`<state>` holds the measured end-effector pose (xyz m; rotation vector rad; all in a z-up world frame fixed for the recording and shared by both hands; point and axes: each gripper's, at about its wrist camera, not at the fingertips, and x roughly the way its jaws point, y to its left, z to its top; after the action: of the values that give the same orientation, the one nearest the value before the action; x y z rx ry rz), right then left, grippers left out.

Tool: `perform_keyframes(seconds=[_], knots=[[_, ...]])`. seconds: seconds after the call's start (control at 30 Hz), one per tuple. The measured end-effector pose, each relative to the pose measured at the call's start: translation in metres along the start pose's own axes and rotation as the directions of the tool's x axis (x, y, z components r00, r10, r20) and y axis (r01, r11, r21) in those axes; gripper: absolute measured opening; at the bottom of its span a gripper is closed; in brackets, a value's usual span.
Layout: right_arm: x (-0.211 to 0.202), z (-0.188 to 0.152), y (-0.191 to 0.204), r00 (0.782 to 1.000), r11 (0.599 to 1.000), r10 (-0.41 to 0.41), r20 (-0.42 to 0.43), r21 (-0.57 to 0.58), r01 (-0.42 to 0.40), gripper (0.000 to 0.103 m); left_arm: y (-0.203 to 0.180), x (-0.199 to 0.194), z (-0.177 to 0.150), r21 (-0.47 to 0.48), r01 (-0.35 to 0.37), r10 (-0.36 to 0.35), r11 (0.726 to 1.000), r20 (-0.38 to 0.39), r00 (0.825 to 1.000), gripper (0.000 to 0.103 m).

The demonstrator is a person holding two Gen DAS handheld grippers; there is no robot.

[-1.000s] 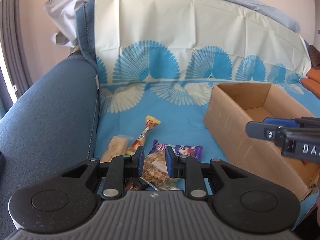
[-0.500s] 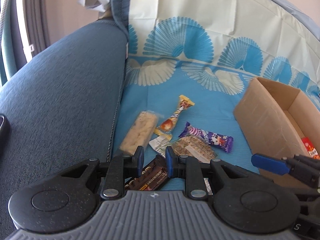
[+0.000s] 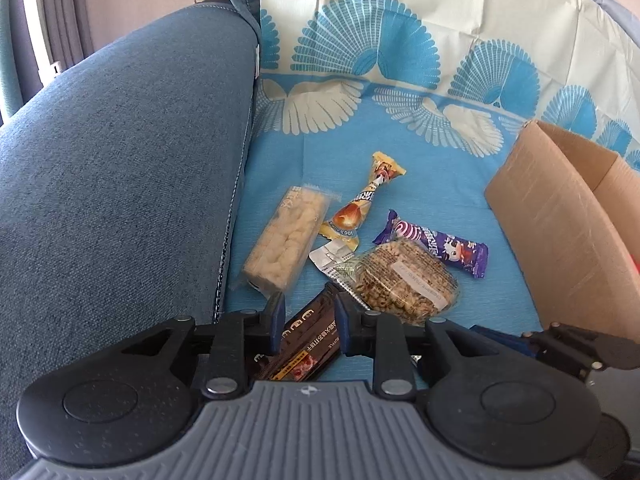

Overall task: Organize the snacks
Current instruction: 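Grasp the dark cracker packet with the left tool while the right grasps the silver stick pack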

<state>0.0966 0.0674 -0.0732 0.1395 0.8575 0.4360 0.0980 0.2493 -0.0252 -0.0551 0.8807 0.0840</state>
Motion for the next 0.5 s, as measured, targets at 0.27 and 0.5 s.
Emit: perform_keyframes(seconds=[0.27, 0.5], knots=[[0.026, -0.002, 0.004, 0.999, 0.999, 0.006, -0.052, -0.052, -0.009, 0.052, -0.016, 0.017, -0.005, 0.106, -0.029, 0.035, 0.994, -0.057, 0.998, 0.052], [0.036, -0.002, 0.008, 0.997, 0.992, -0.052, -0.058, -0.114, 0.046, 0.037, -0.02, 0.031, -0.01, 0.147, -0.036, 0.051, 0.988, -0.101, 0.994, 0.06]])
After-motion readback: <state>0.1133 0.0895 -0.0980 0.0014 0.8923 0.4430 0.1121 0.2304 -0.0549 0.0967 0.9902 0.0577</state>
